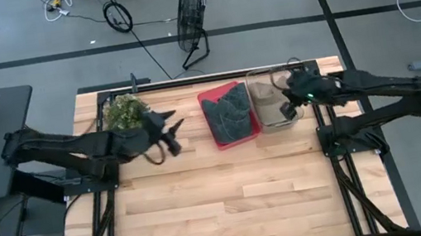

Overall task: Pick & Place hat
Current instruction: Return to Home Position

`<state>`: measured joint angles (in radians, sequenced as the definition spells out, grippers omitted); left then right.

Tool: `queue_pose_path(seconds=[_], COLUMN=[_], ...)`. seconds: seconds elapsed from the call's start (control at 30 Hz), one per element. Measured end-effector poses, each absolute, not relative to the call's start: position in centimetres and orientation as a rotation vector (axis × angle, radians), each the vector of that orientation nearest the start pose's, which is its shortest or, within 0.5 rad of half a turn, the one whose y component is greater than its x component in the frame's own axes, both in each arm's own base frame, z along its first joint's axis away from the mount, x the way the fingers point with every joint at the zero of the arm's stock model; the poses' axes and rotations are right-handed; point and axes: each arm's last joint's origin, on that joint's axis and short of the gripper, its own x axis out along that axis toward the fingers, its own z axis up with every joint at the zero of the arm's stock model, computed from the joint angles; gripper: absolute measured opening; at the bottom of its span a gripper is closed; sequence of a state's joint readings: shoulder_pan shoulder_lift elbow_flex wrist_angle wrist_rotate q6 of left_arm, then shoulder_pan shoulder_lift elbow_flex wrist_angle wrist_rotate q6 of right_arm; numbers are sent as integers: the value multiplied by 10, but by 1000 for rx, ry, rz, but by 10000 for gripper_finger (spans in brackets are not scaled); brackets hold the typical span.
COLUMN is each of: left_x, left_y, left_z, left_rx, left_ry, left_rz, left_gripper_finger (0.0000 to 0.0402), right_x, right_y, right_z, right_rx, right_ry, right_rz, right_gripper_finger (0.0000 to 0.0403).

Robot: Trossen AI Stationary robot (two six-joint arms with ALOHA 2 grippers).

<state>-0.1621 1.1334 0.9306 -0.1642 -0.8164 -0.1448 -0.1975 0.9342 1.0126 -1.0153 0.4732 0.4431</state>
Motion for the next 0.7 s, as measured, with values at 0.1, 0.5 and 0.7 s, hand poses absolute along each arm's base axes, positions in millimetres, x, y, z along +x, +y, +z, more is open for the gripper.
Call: queue_pose_path(seconds=[0.1, 0.5, 0.7], left_x=[216, 154, 153], left_y=[-17, -16, -17], left_z=[334, 305, 267], left_rx=[0, -178, -208], left_ry=[266, 248, 189], left_rz=[651, 580, 525], left_gripper_finger=[177, 177, 177], right_x=[140, 127, 126], right_y=[-29, 3, 12], right_z=[329, 317, 290], right_rx=[259, 144, 126], right_ry=[714, 418, 266], right_rz=[-732, -407, -206], right_gripper_finger=[8, 9, 9])
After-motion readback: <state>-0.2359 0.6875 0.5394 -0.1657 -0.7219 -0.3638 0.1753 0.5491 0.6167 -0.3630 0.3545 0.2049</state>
